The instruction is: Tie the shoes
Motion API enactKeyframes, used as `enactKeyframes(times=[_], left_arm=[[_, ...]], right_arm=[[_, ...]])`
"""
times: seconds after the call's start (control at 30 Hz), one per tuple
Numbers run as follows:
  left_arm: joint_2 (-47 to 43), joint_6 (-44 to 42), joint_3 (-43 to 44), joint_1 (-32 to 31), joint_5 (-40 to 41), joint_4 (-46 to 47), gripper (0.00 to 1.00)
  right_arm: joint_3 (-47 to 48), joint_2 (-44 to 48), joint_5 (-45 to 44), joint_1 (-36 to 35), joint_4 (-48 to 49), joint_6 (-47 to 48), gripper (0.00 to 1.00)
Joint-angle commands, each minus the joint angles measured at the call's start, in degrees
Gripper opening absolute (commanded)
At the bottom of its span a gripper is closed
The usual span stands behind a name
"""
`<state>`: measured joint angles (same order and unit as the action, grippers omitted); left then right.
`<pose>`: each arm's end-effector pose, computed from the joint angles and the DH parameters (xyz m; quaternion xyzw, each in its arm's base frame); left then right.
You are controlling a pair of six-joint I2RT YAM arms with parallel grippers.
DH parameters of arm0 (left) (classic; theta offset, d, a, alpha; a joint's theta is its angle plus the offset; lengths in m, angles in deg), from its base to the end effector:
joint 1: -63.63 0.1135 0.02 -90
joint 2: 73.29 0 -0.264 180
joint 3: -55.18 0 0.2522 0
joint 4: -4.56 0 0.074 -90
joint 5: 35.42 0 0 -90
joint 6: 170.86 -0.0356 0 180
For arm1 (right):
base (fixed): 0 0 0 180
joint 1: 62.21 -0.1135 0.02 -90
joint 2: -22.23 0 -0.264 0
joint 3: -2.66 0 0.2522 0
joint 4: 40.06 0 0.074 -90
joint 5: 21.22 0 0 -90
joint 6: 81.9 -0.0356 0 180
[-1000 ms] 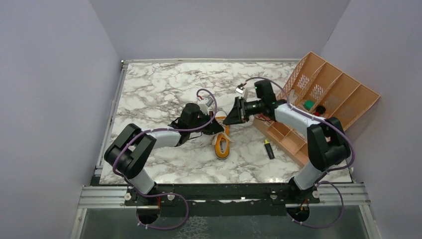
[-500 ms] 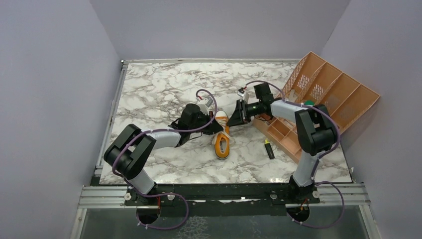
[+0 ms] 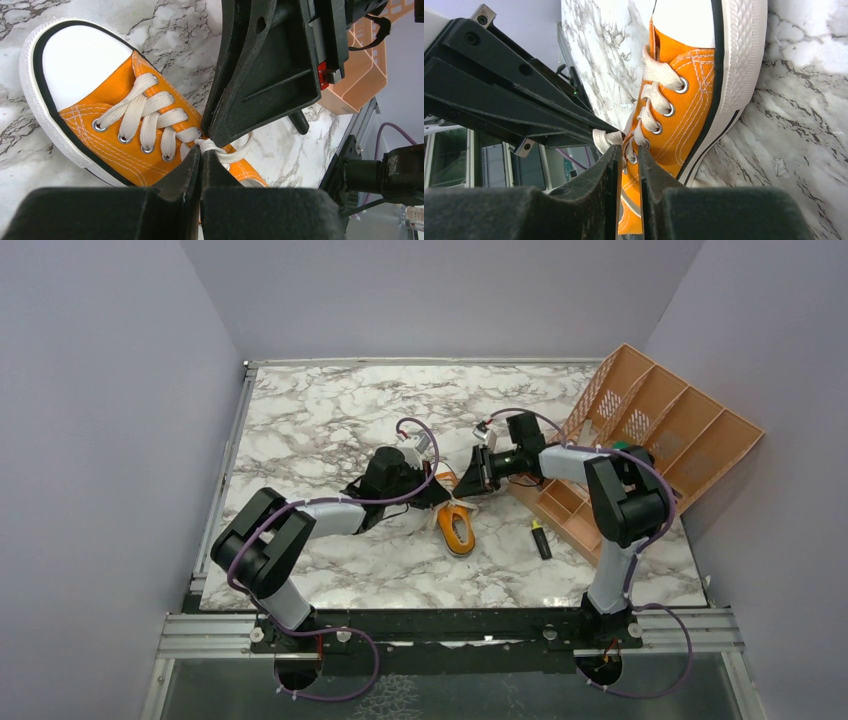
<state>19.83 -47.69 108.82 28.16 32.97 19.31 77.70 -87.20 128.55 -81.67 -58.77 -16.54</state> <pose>0.2581 -0.2000 0.1720 0.1177 0.8250 -0.4291 0.3485 0.3397 0.1526 0.1465 -0.1204 0.8287 0.5411 0.0769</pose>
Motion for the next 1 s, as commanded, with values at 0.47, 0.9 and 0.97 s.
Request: enactKeyframes(times=[0.47,0.9,0.97], left_arm=[[0.1,-0.4,0.9,-0.2,2.1,2.6,0.00],[1.5,0.4,0.5,-0.2,-4.7,6.2,0.00],[1.3,0.2,0.0,-0.2,-3.9,6.1,0.00]], right_arm=[[-5.2,-1.0,6.7,-2.5,14.3,-8.1,0.31],[-4.2,-3.0,7.3,-2.7,18.5,-11.5,0.01],[-5.1,-1.7,6.3,-2.7,17.8,-11.2,0.01]])
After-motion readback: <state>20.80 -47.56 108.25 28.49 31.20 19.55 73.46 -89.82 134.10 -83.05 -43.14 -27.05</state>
